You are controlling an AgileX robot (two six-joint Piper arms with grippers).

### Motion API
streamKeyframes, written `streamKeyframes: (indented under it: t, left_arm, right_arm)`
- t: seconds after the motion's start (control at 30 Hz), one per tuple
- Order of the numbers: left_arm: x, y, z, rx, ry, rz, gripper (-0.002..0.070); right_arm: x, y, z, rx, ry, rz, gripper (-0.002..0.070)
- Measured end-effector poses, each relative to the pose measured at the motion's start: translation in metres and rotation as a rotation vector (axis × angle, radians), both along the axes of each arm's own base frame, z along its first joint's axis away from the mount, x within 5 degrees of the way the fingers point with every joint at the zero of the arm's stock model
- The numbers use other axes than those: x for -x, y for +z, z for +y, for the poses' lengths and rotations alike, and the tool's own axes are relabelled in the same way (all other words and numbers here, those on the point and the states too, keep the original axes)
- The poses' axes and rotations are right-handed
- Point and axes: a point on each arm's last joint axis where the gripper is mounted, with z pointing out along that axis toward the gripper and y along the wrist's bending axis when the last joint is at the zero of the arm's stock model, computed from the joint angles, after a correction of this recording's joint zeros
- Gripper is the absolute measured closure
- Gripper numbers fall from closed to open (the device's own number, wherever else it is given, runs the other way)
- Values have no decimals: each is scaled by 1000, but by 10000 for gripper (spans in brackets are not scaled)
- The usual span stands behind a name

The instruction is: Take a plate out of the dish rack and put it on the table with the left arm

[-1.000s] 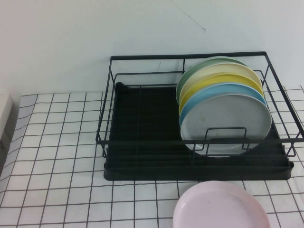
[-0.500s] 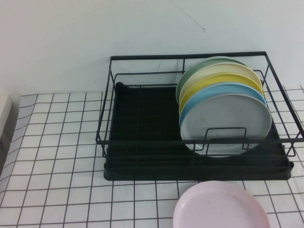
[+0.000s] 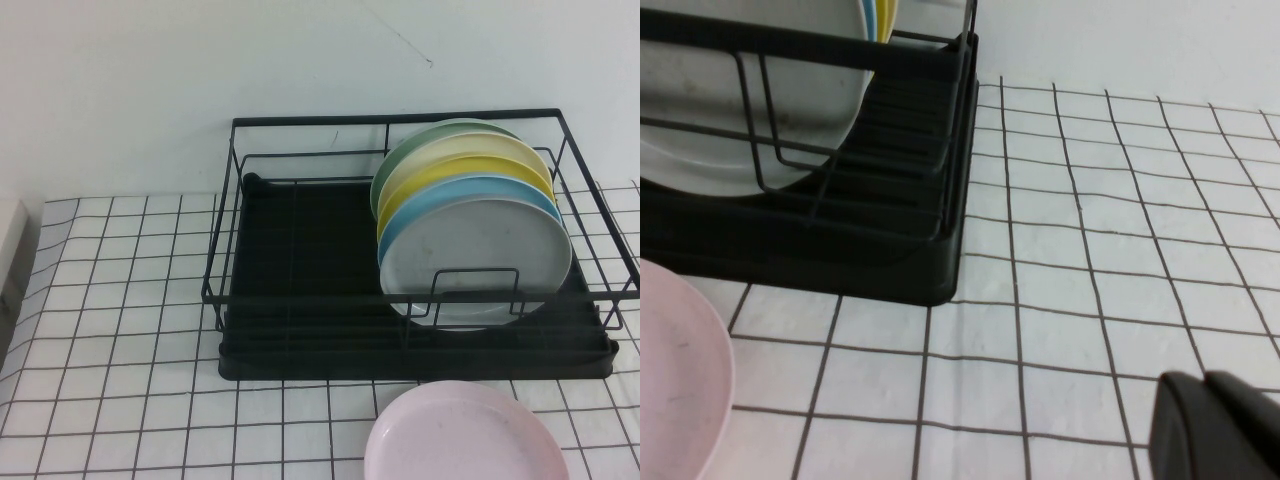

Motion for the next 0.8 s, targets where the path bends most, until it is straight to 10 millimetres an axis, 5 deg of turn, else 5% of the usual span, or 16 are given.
streamKeyframes:
  t: [0.17, 0.4, 0.67, 0.8]
  left_arm:
    - [-39, 27, -20, -120, -219, 199, 678]
    - [-104, 53, -55, -139, -570, 125, 678]
    - [-171, 44, -89, -216, -759, 16, 667]
    - [-190, 33, -124, -279, -856, -24, 542]
  right_arm:
    - [0, 0, 0, 0, 0, 0, 678]
    - [0, 0, 0, 0, 0, 0, 678]
    - [0, 0, 0, 0, 0, 0, 678]
    - [0, 0, 0, 0, 0, 0, 678]
